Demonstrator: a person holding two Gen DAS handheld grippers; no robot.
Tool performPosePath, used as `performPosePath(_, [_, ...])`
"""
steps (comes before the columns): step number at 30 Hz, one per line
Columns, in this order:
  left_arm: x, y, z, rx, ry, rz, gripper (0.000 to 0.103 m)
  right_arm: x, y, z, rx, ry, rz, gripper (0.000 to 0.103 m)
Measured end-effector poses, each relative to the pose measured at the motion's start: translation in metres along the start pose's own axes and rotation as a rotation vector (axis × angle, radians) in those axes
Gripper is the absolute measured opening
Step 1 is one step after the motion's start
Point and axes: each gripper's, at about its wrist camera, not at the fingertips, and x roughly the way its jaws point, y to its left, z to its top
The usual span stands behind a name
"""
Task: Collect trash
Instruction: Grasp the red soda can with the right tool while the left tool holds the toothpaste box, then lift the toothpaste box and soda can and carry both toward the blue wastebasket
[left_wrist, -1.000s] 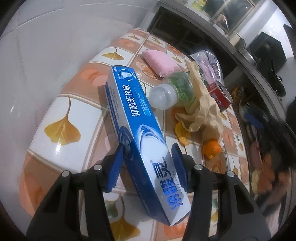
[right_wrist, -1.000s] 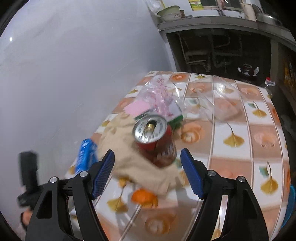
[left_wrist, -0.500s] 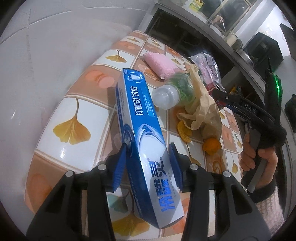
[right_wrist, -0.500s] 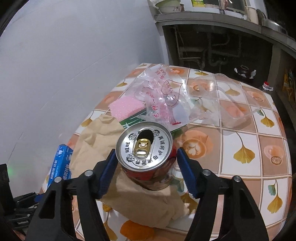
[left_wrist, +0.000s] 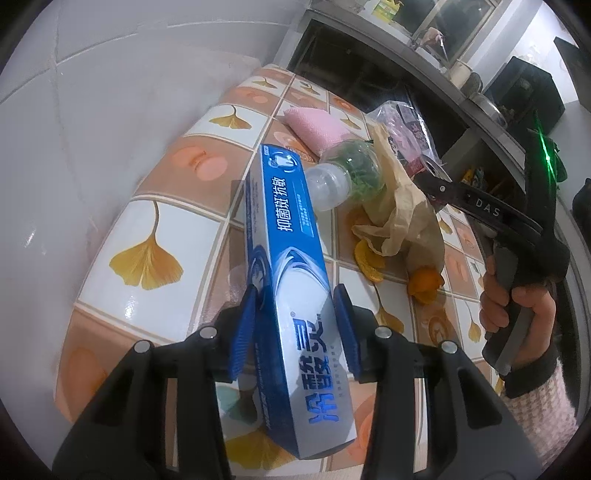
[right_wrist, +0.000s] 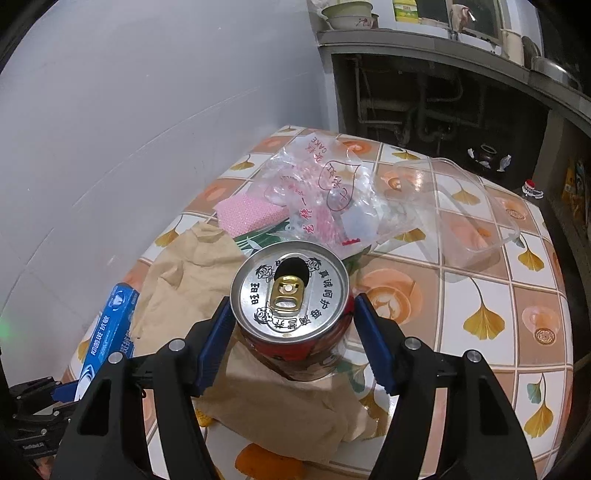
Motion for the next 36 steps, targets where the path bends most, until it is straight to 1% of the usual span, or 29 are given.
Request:
performPosePath(11, [-0.005, -0.001, -0.002, 0.007, -0.014, 0.009, 0.036, -0.020, -0.006, -0.009, 0.005, -0.049, -0.021, 0.063])
performPosePath(19, [-0.003, -0.002, 0.000, 0.018, 0.022, 0.019, 0.037, -0.050, -0.012, -0.019, -0.010, -0.089, -0.058, 0.063])
performPosePath(25, [-0.001, -0.002, 0.004, 0.015, 0.055, 0.024, 0.037, -0.070, -0.020, -0.027, 0.012, -0.106, -0.052, 0.063])
performPosePath(26, [0.000, -0.002, 0.005, 0.015, 0.062, 0.023, 0.038, -0.073, -0.022, -0.028, 0.018, -0.108, -0.049, 0.063])
performPosePath(29, [0.006, 0.000, 0.011, 0.008, 0.103, 0.024, 0.048, -0.081, -0.026, -0.032, 0.031, -0.114, -0.040, 0.063])
performPosePath(30, [0.008, 0.001, 0.013, 0.007, 0.113, 0.029, 0.050, -0.084, -0.028, -0.033, 0.033, -0.116, -0.039, 0.063])
performPosePath(36, [0.023, 0.000, 0.029, 0.020, 0.161, 0.033, 0.051, -0.092, -0.034, -0.040, 0.043, -0.123, -0.045, 0.063])
